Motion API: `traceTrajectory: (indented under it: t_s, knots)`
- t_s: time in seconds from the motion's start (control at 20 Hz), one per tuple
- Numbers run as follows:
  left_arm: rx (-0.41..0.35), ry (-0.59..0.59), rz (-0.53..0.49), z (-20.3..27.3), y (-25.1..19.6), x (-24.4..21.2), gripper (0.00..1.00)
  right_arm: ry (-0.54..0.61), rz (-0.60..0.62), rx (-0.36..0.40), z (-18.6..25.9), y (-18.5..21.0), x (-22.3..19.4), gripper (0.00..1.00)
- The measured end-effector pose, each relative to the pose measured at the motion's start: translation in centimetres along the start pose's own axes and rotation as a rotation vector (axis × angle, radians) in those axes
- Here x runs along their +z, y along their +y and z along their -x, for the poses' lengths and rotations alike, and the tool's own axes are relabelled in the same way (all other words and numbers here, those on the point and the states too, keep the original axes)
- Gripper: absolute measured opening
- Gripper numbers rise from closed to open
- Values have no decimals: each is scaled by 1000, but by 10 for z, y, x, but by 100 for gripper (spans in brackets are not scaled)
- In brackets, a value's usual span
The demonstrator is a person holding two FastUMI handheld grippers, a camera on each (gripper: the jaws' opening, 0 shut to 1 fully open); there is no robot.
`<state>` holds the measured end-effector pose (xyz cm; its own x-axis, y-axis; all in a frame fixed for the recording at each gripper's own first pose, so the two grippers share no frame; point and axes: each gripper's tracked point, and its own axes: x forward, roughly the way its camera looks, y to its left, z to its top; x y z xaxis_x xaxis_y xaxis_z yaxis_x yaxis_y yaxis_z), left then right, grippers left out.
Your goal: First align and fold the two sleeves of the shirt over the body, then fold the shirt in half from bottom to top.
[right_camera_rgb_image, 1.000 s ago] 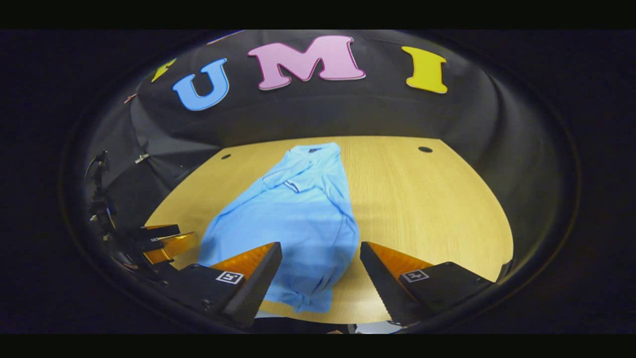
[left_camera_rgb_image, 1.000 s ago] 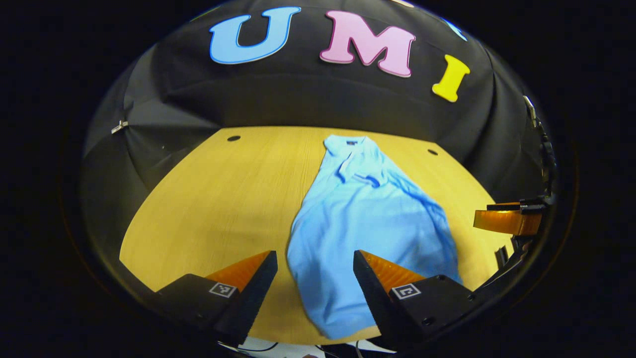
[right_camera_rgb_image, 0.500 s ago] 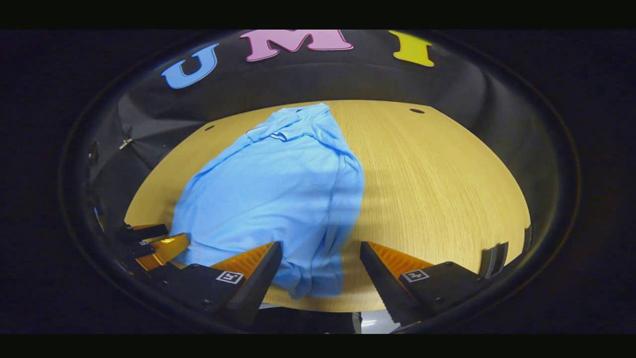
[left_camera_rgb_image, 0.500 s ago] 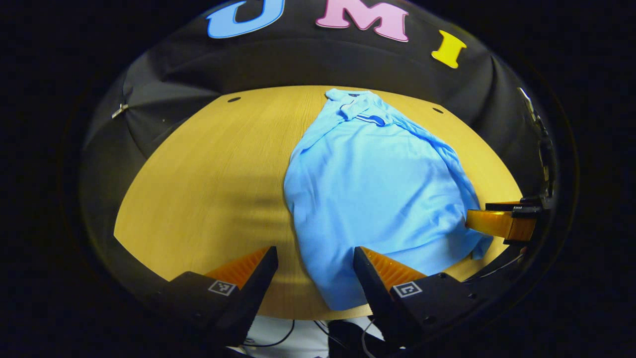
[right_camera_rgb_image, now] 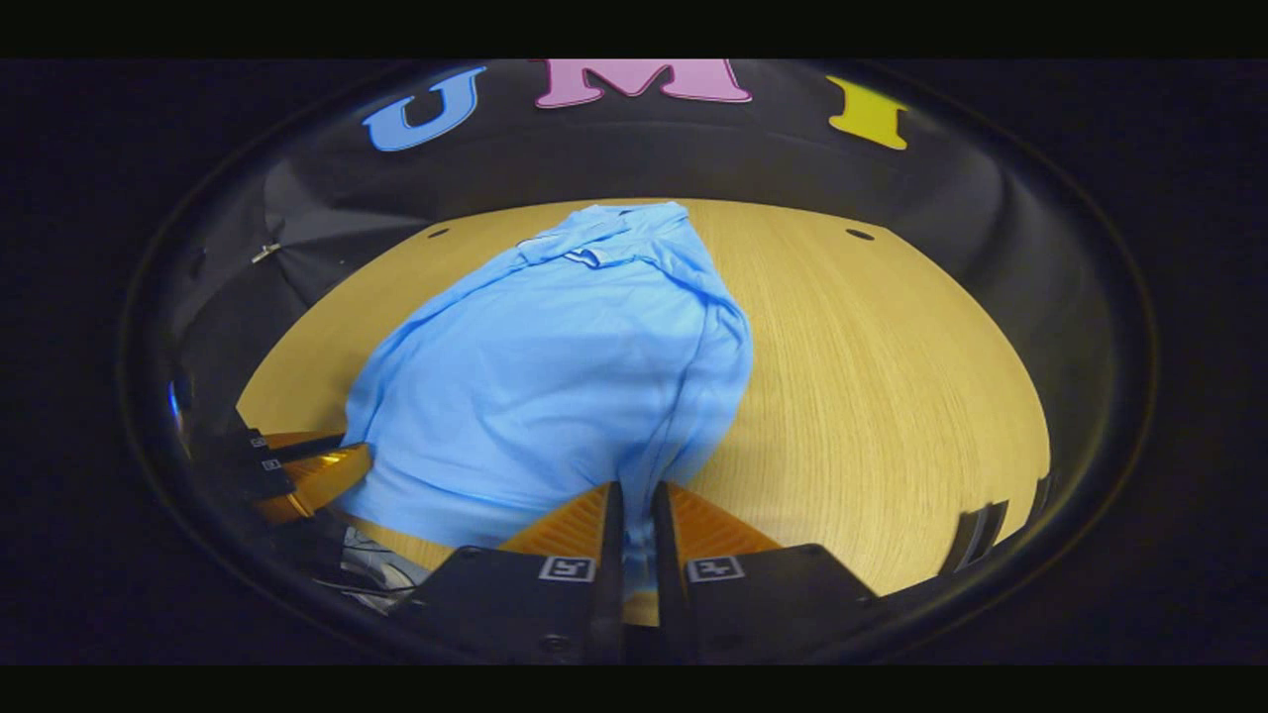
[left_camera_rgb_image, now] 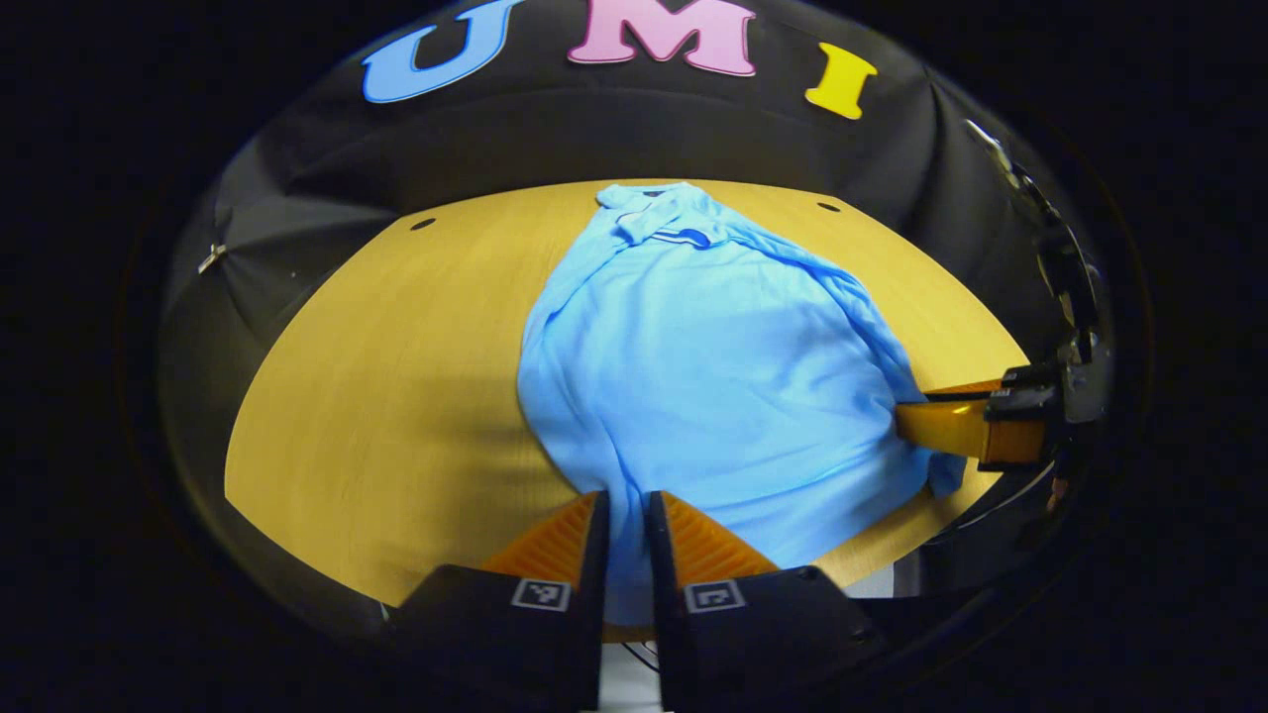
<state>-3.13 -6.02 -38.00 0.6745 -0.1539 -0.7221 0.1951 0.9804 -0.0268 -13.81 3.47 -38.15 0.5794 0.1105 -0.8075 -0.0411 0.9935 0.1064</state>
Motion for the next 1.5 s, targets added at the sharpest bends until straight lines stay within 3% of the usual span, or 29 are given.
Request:
traceTrajectory:
  t_s: [0.05,0.1,0.2,0.25,0.3,0.6,0.95,1.05,1.1,1.15,1.35,1.5]
  knots:
    - [7,0,-16,-1,-2,1,12,13,-2,15,0,1,0,9]
    - [-11,1,-11,0,-7,3,8,25,-8,35,0,0,0,5]
    - [-51,13,-16,1,-17,4,7,64,-41,74,2,-2,-3,7]
    - [-60,15,-29,0,-18,4,7,76,-49,85,3,-4,-4,2]
    - [-68,18,-20,0,-18,6,7,83,-42,86,5,-8,-3,6]
    - [-83,-17,145,26,-15,39,6,45,-13,95,8,-22,27,6]
    - [-70,-120,212,47,2,136,6,-103,-30,131,32,-29,133,6]
    - [-74,-153,232,46,8,171,6,-145,-37,146,32,-31,171,1]
    - [-72,-168,237,44,12,188,6,-161,-39,154,30,-32,188,0]
    - [-74,-182,238,42,14,205,6,-178,-37,159,27,-32,205,12]
    - [-79,-232,241,26,26,272,6,-238,-11,180,9,-34,270,0]
    - [-74,-260,224,5,37,319,6,-272,-22,193,-13,-37,316,6]
